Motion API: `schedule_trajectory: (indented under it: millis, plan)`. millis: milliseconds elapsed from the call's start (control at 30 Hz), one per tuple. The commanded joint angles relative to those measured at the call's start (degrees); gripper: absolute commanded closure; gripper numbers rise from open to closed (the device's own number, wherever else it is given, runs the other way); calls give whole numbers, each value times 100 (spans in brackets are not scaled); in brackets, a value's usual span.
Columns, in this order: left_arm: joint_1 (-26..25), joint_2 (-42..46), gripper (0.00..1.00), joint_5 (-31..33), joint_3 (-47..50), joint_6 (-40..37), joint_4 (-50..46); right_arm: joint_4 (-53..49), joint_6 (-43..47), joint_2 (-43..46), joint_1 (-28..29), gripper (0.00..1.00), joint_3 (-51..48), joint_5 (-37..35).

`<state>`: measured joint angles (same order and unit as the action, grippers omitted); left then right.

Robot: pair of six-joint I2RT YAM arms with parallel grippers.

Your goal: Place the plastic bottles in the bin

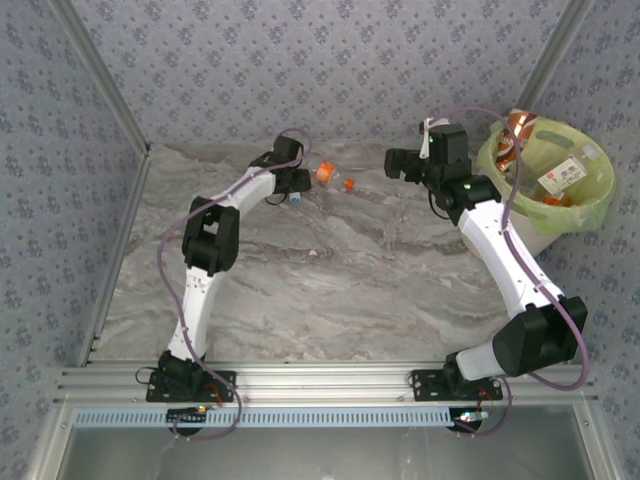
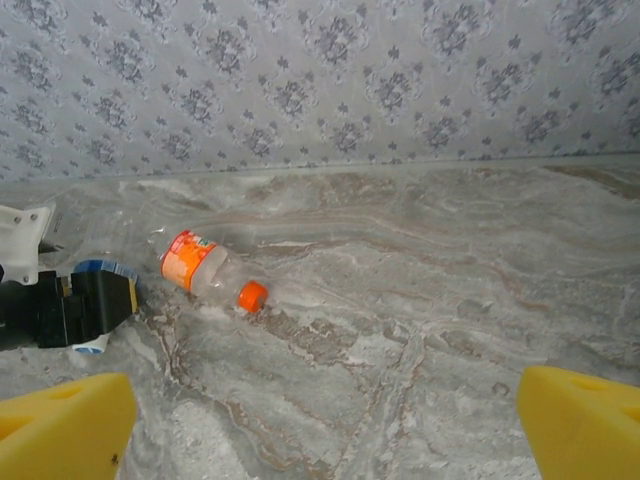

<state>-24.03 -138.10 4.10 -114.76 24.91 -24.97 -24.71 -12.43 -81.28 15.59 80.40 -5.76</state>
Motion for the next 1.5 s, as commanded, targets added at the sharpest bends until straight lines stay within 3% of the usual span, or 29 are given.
schedule_trajectory:
  millis: [0,200,367,400,633,833,1067,1467]
  plan:
    - [-61,720,45,-56,885,-256,400,-164,-403,184,25,0,-153,162]
    - [-118,2241,64,-476,2891,-413,1796,-169,-1024,571,-41,0,-405,465]
    - [-180,3387,88,-1905,4237,-496,2919,364,-1703,838,-87,0,-758,1168]
    - [-198,3612,99,-2211,4468,-478,3154,516,-1857,863,-84,0,-806,1343]
    - [-630,4800,100,-3396,5049,-717,3557,751,-2056,670,-98,0,-431,2741]
    - [-939,5159,100,-4134,4975,-762,3708,854,-2319,339,9,0,-124,3734]
    - [-1134,5136,100,-4407,4802,-816,3803,1133,-2526,165,66,0,-38,4036]
    - [-1321,4973,100,-4140,4578,-584,4136,945,-2426,-153,268,2,70,4336]
